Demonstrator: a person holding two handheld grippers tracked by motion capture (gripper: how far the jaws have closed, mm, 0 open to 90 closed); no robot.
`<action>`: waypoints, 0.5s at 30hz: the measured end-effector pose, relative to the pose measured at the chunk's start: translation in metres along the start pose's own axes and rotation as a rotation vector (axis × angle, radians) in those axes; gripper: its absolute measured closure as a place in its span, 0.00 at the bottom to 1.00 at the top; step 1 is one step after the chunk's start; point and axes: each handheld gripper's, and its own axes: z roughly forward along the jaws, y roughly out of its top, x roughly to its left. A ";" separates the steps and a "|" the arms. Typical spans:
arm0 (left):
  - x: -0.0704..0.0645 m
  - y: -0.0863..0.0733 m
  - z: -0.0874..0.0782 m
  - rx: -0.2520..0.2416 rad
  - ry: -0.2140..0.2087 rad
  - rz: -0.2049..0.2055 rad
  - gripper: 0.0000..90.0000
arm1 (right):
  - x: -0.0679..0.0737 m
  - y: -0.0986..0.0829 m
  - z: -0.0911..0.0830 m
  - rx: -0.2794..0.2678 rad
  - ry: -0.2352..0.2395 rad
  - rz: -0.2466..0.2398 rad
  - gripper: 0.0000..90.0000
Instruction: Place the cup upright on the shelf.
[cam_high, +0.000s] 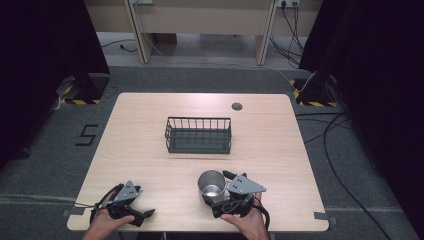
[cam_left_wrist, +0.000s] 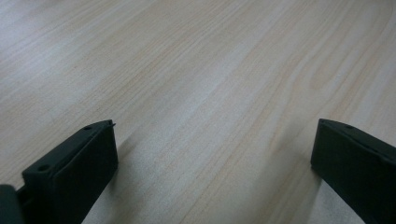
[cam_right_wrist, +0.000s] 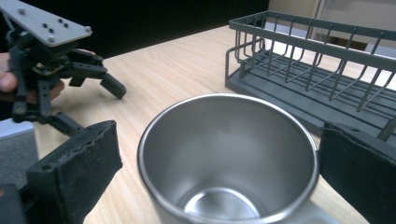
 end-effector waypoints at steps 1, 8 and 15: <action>0.000 0.000 0.000 0.000 -0.001 0.000 0.00 | 0.000 0.001 0.004 0.010 -0.006 -0.008 0.00; 0.000 0.000 0.000 0.000 0.000 0.000 0.00 | 0.000 0.005 0.014 0.025 0.004 -0.012 0.00; 0.000 0.000 0.000 0.001 0.000 0.000 0.00 | -0.001 0.006 0.020 0.045 0.011 -0.026 0.01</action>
